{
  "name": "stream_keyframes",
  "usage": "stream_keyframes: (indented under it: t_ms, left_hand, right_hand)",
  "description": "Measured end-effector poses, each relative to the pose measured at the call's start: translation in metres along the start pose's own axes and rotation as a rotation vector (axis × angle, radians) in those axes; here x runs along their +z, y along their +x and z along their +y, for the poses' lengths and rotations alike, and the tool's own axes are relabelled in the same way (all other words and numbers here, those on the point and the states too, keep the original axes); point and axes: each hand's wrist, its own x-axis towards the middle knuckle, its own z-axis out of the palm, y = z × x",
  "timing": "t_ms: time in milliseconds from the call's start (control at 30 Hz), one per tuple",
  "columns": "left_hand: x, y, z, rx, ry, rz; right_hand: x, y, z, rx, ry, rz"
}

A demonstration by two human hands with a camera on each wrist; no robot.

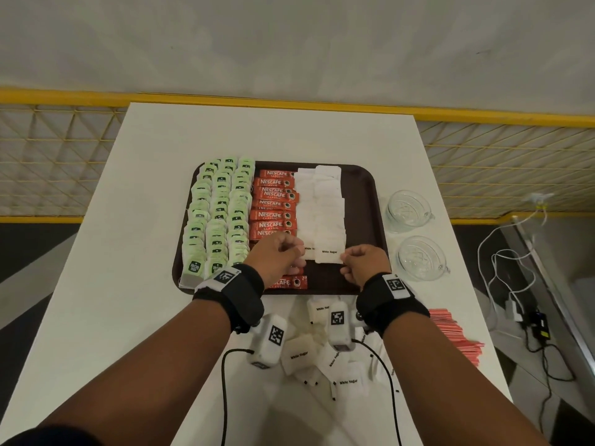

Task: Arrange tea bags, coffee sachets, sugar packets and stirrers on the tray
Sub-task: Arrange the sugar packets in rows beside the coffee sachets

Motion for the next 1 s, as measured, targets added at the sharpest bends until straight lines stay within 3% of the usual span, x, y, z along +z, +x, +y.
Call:
stream_keyframes:
  t_ms: [233, 367, 533, 667, 767, 1000]
  left_hand:
    - [-0.005, -0.019, 0.009, 0.046, 0.211, -0.054]
    - [-0.004, -0.038, 0.006, 0.063, 0.354, -0.167]
    - [0.005, -0.062, -0.01, 0.084, 0.616, -0.282]
    - [0.011, -0.073, -0.024, 0.111, 0.893, -0.326]
    - [0.024, -0.086, -0.034, 0.093, 1.074, -0.352]
    - [0.052, -0.11, -0.056, 0.098, 1.306, -0.217]
  right_hand:
    - [-0.01, -0.023, -0.004, -0.095, -0.133, 0.088]
    - [-0.032, -0.062, 0.003, -0.23, -0.194, -0.03]
    - [-0.042, -0.108, 0.031, -0.394, -0.553, -0.162]
    - [-0.032, -0.128, 0.054, -0.442, -0.826, -0.296]
    - [-0.022, -0.13, 0.067, -0.502, -1.0, -0.317]
    - [-0.006, -0.13, 0.075, -0.634, -1.157, -0.261]
